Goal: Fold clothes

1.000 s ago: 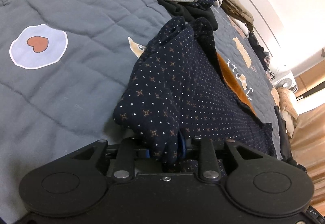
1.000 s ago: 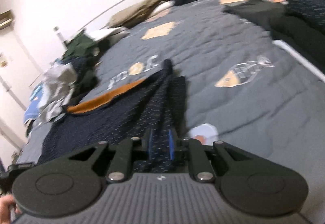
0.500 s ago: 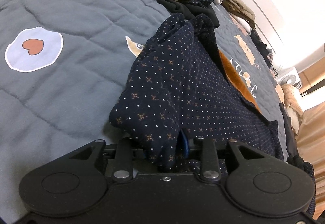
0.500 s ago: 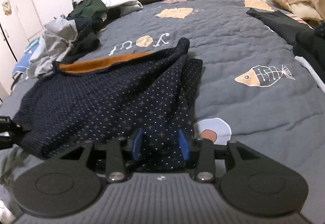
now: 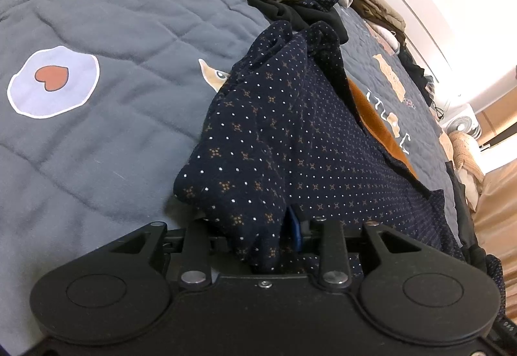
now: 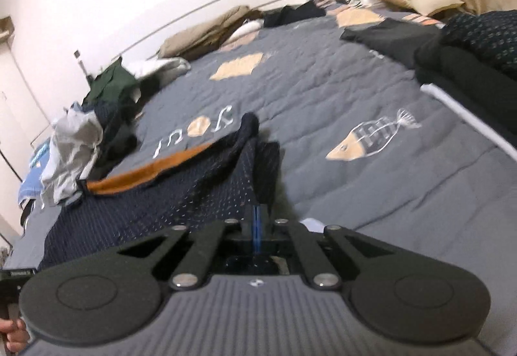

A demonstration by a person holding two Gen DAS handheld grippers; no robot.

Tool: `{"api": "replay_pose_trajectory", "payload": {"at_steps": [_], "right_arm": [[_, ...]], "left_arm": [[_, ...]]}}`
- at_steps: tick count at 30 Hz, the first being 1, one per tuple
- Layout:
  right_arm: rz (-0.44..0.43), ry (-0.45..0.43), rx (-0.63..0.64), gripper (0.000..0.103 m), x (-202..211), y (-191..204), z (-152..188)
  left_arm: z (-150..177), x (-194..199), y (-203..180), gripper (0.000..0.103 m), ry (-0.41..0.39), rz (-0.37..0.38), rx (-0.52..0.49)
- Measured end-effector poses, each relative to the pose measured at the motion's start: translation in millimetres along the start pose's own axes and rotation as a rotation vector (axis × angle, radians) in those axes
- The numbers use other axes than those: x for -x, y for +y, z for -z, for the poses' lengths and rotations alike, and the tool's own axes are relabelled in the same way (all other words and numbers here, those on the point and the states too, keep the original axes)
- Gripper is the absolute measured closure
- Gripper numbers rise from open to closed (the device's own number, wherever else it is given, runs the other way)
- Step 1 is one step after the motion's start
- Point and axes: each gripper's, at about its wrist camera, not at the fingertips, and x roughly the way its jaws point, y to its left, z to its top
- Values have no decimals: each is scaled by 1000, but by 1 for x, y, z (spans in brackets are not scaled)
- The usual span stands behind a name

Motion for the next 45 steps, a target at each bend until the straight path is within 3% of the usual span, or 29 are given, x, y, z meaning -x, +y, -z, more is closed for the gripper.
{"api": "replay_pose_trajectory", "payload": {"at_steps": [7, 15, 19, 24, 29, 31, 34, 39, 41, 42, 45], "right_arm": [[56, 173, 94, 103, -30, -6, 17], [-44, 135, 32, 99, 7, -18, -7], [-39, 185, 218, 89, 3, -4, 5], [-65, 260, 407, 87, -16, 19, 27], [-38, 252, 460, 83, -24, 23, 33], [-30, 254, 468, 69, -28, 24, 33], [-11, 251, 508, 63, -34, 27, 38], [-9, 199, 588, 64, -41, 32, 44], [-17, 145, 637, 73, -38, 34, 49], [-19, 128, 686, 83, -36, 37, 52], [3, 45, 897, 90, -29, 49, 66]], "left_arm": [[0, -1, 1, 72, 2, -4, 0], [-1, -1, 2, 71, 6, -3, -1], [0, -1, 0, 71, 5, -8, -2], [0, -1, -1, 70, 5, -14, -4], [0, -1, -1, 70, 6, -14, -6], [0, -1, -1, 70, 7, -14, -5], [-1, -1, -1, 70, 8, -14, -5], [-1, -1, -1, 69, 10, -13, -3], [-1, -1, 0, 69, 11, -11, -2], [-2, -1, 0, 69, 12, -10, -1], [-2, -1, 2, 69, 16, -4, 8]]}}
